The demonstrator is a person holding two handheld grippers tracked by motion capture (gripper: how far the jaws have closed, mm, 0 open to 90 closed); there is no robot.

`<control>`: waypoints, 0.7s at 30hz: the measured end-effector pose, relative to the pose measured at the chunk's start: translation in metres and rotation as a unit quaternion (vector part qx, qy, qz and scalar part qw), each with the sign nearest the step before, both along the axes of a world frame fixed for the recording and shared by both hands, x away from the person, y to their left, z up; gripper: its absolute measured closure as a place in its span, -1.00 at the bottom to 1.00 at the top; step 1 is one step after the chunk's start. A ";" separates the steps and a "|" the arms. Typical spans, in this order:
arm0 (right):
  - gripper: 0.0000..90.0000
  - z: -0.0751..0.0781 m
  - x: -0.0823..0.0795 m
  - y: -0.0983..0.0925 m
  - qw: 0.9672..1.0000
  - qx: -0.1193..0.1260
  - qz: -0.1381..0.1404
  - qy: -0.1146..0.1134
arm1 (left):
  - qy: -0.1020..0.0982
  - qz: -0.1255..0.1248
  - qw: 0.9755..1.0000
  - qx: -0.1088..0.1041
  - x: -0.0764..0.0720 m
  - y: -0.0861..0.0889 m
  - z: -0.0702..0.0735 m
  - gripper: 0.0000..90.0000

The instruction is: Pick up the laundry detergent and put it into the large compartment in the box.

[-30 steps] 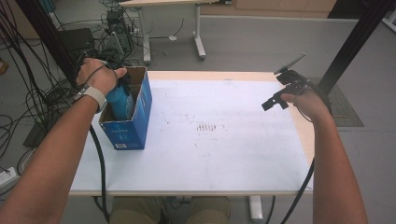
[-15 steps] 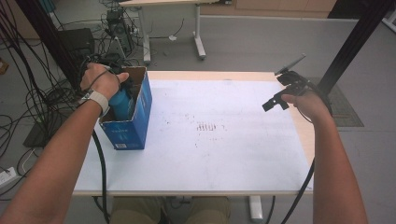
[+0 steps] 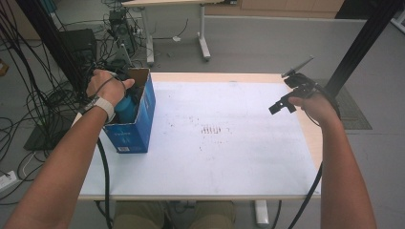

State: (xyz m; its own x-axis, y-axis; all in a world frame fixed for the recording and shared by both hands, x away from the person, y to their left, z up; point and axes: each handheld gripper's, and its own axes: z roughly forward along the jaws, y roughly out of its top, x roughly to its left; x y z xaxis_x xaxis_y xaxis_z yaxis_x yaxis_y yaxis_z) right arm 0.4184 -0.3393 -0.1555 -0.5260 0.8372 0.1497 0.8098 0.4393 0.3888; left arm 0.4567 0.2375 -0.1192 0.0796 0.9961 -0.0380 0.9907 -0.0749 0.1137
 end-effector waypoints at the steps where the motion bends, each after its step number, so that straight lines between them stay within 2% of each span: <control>1: -0.86 0.000 0.000 0.000 1.000 -0.001 -0.001 0.000 | 0.000 0.000 1.000 0.000 0.000 0.000 -0.001 -0.16; 13: -0.86 -0.001 -0.002 -0.001 1.000 0.000 -0.002 -0.001 | -0.005 -0.007 1.000 0.012 -0.002 -0.004 -0.003 -0.16; 21: -0.86 -0.002 -0.004 -0.004 1.000 0.001 -0.004 0.000 | 0.003 -0.008 1.000 0.009 0.000 -0.003 -0.013 -0.16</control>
State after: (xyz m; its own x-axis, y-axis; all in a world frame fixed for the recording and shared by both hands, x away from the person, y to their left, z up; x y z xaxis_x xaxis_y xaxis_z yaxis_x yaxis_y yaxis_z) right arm 0.4146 -0.3432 -0.1577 -0.5198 0.8407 0.1520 0.8132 0.4323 0.3898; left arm 0.4563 0.2340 -0.1318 0.0961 0.9952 -0.0197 0.9899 -0.0934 0.1069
